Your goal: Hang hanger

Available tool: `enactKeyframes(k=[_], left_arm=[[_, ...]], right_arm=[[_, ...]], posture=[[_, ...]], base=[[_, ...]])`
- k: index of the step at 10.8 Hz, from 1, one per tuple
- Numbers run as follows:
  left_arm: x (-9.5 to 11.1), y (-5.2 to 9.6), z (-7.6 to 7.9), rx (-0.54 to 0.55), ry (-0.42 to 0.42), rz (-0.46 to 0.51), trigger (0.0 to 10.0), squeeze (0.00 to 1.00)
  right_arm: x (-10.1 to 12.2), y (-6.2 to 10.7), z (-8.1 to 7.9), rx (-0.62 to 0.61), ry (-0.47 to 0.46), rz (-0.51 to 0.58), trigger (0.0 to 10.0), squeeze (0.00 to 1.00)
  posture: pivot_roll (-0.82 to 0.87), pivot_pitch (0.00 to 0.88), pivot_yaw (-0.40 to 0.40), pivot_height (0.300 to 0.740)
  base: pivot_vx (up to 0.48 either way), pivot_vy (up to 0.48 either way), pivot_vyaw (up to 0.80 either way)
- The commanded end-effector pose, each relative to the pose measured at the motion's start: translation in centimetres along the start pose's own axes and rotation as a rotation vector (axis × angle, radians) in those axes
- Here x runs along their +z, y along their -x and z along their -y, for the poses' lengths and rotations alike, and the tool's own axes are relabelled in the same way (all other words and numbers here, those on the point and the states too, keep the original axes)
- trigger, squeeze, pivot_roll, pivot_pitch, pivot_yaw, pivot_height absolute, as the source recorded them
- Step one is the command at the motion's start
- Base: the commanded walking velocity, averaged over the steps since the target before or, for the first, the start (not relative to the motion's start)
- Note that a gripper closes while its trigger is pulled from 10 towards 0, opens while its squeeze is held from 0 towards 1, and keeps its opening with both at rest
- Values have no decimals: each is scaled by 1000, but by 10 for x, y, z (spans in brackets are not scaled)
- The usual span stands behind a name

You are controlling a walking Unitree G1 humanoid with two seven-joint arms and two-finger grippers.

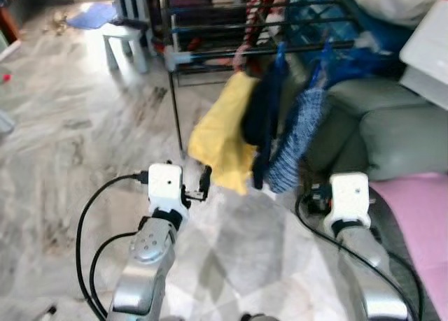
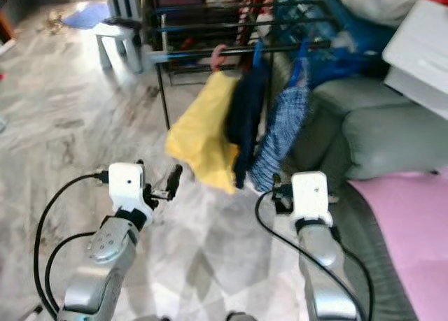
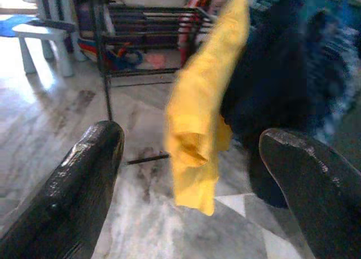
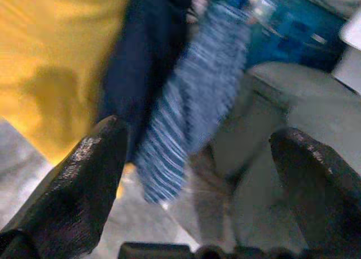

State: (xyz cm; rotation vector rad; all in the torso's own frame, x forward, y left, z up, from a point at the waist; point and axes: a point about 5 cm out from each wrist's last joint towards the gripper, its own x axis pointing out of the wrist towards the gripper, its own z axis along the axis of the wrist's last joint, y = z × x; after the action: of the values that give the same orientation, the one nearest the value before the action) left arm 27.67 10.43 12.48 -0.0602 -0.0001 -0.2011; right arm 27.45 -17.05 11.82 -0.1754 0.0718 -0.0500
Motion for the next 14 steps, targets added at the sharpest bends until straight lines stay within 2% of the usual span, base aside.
enactKeyframes(k=[1, 5, 6, 9, 11, 14], left_arm=[[1, -1, -1, 2, 7, 10, 10000, 0], [3, -8, 7, -54, -11, 13, 10000, 0], [3, -8, 9, -64, -6, 5, 10000, 0], [1, -6, 12, -78, -10, 2, 10000, 0], [3, -5, 16, -108, 5, 22, 10000, 0], [1, -2, 23, -137, 42, 19, 10000, 0]], right_arm=[[3, -1, -5, 13, -12, 6, 10000, 0], [-1, 2, -1, -36, -17, -12, 10000, 0], [-1, 0, 1, -58, -11, -14, 10000, 0], [-1, -3, 5, -80, 8, -25, 10000, 0], [3, -5, 7, -86, 15, -8, 10000, 0], [6, -5, 9, -81, 28, -4, 10000, 0]], posture=[[-95, 180, 8, 740], [-102, 187, 32, 740], [-101, 187, 33, 740], [-103, 194, 32, 740], [-107, 202, 24, 740], [-126, 208, 12, 740]], base=[[289, 382, 0], [285, 366, 0], [0, 0, 0], [0, 0, -721], [0, 0, 0], [350, 0, 0]])
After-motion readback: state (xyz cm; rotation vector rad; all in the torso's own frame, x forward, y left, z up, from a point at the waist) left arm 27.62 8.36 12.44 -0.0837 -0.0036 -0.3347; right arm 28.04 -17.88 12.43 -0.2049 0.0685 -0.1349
